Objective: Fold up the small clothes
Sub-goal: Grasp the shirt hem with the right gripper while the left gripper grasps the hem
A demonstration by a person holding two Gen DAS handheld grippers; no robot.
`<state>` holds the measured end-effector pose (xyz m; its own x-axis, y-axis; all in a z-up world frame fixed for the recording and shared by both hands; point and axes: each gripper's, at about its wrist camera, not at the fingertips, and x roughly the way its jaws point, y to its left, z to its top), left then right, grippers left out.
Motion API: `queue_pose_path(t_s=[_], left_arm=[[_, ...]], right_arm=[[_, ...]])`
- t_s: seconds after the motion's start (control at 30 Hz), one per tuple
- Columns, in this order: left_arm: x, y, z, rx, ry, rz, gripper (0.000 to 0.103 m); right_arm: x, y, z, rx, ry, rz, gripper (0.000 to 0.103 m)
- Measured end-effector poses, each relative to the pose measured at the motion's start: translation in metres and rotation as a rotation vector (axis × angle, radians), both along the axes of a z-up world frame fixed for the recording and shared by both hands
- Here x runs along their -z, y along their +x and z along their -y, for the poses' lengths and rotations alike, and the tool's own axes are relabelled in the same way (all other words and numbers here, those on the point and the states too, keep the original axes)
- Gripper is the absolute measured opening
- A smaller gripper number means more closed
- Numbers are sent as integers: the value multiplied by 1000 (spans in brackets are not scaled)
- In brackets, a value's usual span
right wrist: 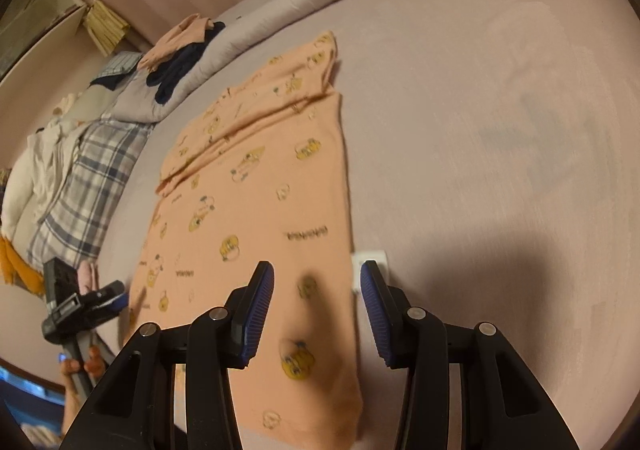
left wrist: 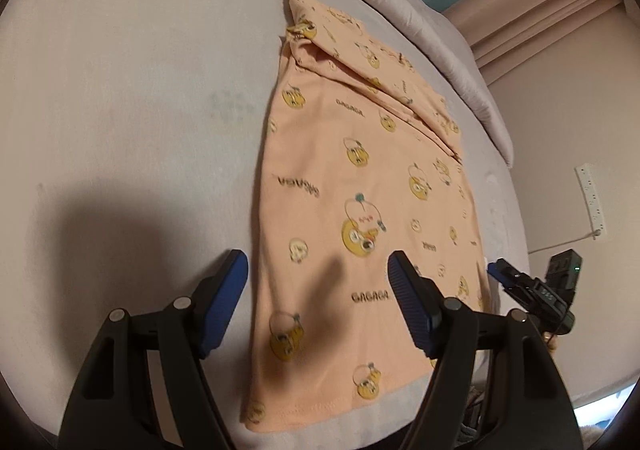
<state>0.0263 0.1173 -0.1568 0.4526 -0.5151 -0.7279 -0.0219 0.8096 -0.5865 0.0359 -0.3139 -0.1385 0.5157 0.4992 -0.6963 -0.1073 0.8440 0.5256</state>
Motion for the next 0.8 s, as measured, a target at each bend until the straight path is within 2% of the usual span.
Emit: queue_pose_path(t_s=[0.07,0.27,0.43,0.53,0.67,0.8], left_arm=[[2,-3,-1,7,-20,-1,72],[10,-10,-6,50,-143,-33,73],[18,-7,-17,23,-270,-60,73],[18,4,-18,17,-295,-57,73],[16,34,-12,18,-316,-59,73],[15,56,-1,29,-300,-61,72]], right_arm=[[5,-4,3,-15,29,-21,45],[22,-9,3,-108,156,-106,45],[31,-5,11,-103,269,-146,45],[33,2,12,-106,307,-145,45],[30,23,4,-116,302,-142,45],[29,45,-2,-129,303,-148,45]])
